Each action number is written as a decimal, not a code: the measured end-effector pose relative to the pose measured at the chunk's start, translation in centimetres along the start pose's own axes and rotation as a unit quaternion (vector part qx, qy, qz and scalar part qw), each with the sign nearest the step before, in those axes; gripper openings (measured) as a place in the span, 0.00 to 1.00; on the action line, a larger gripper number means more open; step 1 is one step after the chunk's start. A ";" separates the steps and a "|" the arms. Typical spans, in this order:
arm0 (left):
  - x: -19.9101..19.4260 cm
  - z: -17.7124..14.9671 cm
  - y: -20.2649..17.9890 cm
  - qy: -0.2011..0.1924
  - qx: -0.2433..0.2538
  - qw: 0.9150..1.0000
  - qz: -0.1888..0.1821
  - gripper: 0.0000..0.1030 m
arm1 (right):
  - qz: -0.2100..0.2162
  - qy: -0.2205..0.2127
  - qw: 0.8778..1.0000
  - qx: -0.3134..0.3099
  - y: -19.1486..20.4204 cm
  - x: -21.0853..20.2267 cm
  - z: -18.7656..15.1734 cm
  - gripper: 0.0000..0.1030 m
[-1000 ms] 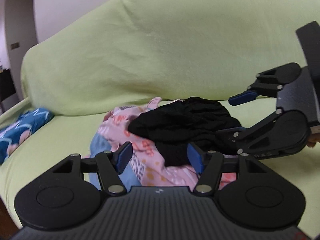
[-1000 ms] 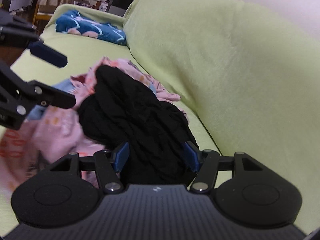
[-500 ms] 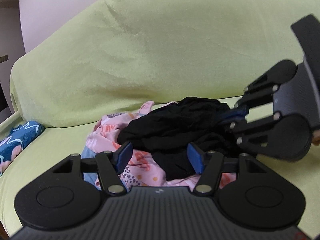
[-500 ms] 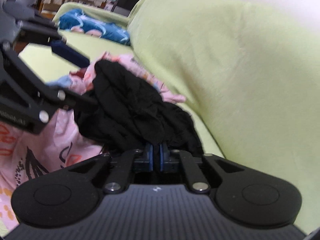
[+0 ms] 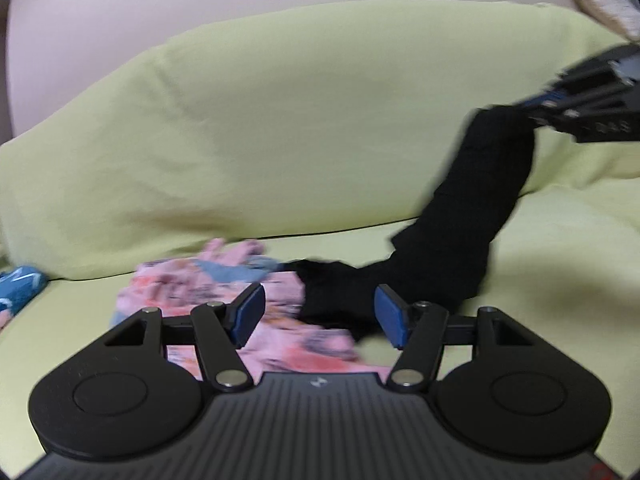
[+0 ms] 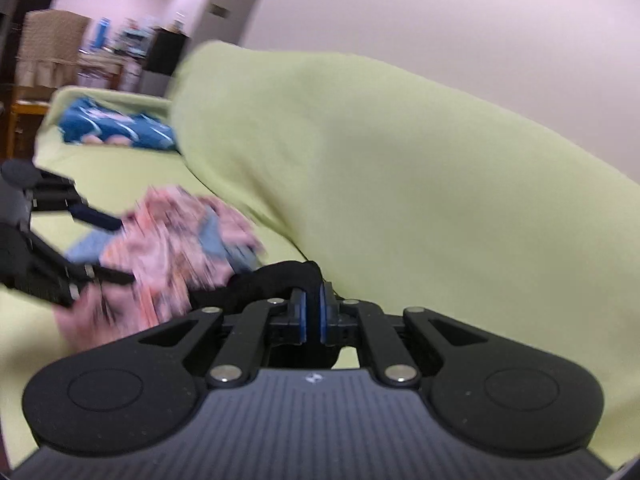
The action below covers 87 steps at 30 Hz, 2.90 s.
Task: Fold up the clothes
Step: 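Pull the black trousers off the pile with both grippers, lifting them, then lift the trousers high with both grippers and shake them out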
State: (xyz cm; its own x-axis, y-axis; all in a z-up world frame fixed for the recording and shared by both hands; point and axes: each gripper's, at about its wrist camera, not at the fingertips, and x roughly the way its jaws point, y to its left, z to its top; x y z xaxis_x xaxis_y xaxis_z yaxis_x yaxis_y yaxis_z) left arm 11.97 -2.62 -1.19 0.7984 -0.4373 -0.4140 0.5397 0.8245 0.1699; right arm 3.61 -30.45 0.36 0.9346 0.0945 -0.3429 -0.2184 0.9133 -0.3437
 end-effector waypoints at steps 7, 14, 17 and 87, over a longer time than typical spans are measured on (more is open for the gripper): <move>0.4 0.0 -6.9 0.023 0.042 0.994 -0.099 0.61 | -0.062 0.110 0.992 0.023 -3.8 -8.9 -8.8 0.00; 1.7 -1.1 -14.0 0.049 0.109 0.977 -0.178 0.61 | -0.113 0.202 0.972 0.039 -6.9 -17.0 -16.3 0.01; 2.2 -1.1 -16.3 0.054 0.115 0.972 -0.200 0.61 | -0.092 0.189 0.977 0.040 -6.0 -17.2 -15.7 0.20; 2.6 -9.1 -28.7 -0.131 0.581 0.737 -0.319 0.06 | -0.117 0.168 0.914 0.349 -17.9 -10.9 -16.3 0.00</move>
State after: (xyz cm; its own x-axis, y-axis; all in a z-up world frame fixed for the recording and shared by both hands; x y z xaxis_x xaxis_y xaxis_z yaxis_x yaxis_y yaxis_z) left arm -3.84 -24.14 -15.27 0.2254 -0.7825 -0.5805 0.5707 -0.3768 0.7296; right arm -7.22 -54.26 -4.06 0.7679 -0.1554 -0.6214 0.3187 0.9342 0.1603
